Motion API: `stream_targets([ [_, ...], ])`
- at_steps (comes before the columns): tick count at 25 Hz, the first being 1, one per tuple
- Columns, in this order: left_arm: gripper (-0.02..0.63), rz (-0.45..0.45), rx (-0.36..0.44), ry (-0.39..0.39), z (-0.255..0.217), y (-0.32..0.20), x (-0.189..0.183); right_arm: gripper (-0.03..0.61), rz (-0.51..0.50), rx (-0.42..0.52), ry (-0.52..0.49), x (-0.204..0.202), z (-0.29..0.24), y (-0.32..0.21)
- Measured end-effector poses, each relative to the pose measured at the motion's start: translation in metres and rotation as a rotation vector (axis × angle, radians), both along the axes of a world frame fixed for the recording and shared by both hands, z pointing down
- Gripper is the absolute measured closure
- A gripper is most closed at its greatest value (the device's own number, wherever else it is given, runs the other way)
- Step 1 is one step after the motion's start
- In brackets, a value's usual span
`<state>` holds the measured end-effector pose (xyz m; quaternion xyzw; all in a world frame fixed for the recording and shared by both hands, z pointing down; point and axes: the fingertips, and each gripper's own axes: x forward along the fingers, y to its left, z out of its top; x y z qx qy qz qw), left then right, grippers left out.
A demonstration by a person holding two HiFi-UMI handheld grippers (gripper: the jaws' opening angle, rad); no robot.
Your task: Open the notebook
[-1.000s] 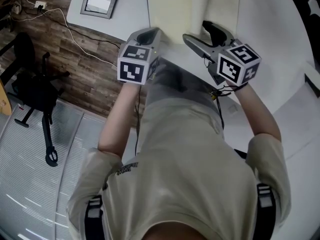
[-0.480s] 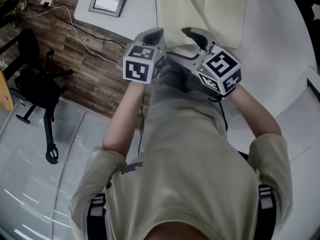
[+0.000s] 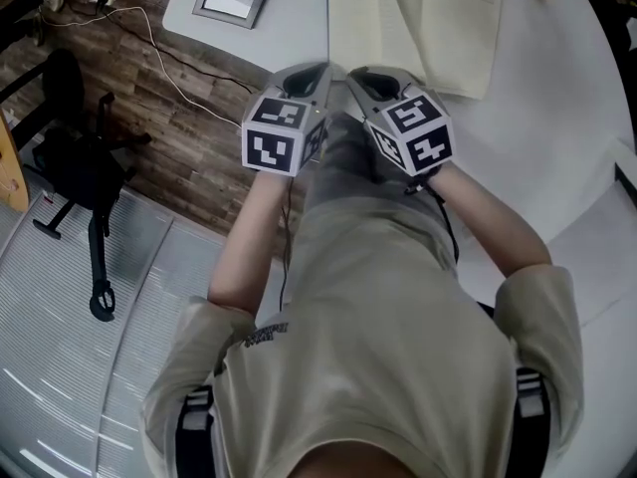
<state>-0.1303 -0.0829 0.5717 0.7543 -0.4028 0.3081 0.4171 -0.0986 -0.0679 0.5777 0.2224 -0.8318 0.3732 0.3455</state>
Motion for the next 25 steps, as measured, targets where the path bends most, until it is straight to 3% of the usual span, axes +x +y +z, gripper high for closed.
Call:
stream_targets([
  [8, 0.612, 0.011, -0.001, 0.004, 0.009, 0.007, 0.004, 0.575, 0.054, 0.032, 0.058, -0.006, 0.013, 0.001],
  [12, 0.612, 0.017, -0.009, 0.001, 0.017, 0.008, 0.005, 0.575, 0.074, -0.024, 0.020, -0.007, 0.009, 0.008],
  [20, 0.612, 0.041, -0.001, -0.011, 0.011, 0.007, 0.005, 0.575, 0.042, 0.003, -0.040, 0.003, -0.038, 0.027],
  [22, 0.612, 0.043, 0.002, -0.014, 0.008, 0.008, 0.007, 0.575, 0.038, 0.039, -0.083, 0.007, -0.061, 0.028],
  [25, 0.612, 0.055, 0.004, -0.023, 0.006, 0.008, 0.008, 0.575, 0.051, 0.173, -0.160, 0.017, -0.105, 0.015],
])
